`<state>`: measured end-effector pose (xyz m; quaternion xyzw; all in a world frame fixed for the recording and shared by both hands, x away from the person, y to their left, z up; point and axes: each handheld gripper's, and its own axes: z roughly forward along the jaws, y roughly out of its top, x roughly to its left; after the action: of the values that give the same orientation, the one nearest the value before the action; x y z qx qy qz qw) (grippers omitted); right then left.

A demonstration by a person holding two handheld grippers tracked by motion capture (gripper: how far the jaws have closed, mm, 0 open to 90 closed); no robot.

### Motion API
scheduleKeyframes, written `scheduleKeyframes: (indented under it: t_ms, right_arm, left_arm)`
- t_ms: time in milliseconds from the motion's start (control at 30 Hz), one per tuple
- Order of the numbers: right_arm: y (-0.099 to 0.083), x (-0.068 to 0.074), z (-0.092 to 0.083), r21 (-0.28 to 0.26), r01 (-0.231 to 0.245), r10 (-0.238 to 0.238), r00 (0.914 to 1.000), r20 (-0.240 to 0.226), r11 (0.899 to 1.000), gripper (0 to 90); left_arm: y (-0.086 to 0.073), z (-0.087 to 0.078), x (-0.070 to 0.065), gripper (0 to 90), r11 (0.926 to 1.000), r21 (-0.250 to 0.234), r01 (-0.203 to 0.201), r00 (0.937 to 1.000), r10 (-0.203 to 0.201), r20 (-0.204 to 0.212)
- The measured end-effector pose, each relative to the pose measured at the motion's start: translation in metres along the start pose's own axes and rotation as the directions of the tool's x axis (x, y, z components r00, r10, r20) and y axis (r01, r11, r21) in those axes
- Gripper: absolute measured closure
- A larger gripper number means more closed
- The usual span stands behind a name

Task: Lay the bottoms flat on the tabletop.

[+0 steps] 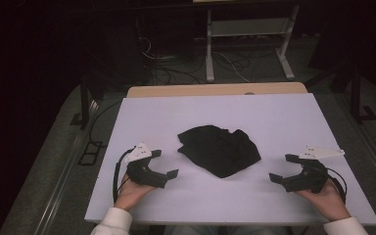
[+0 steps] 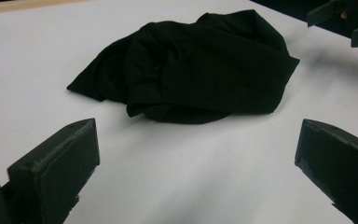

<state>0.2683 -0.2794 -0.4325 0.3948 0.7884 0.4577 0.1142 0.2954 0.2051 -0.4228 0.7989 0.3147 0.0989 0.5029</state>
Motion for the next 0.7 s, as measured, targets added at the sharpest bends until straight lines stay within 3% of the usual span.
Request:
scheduleKeyframes:
  t_ms: [433,700]
  right_arm:
    - [-0.0008,0.002,-0.0018,-0.001,-0.002,0.002,1.0,-0.009,1.0,0.0]
    - [-0.0045,0.0033,-0.005,0.006,-0.011,0.011,0.9999,-0.001,1.0,0.0]
  left_arm:
    - [-0.0003,-0.001,-0.0033,0.5,1.0,0.0,0.007,1.0,-0.007,-0.003]
    - [-0.0001,-0.001,-0.0053,0.5,0.9995,0.033,0.005,0.9999,-0.005,-0.015]
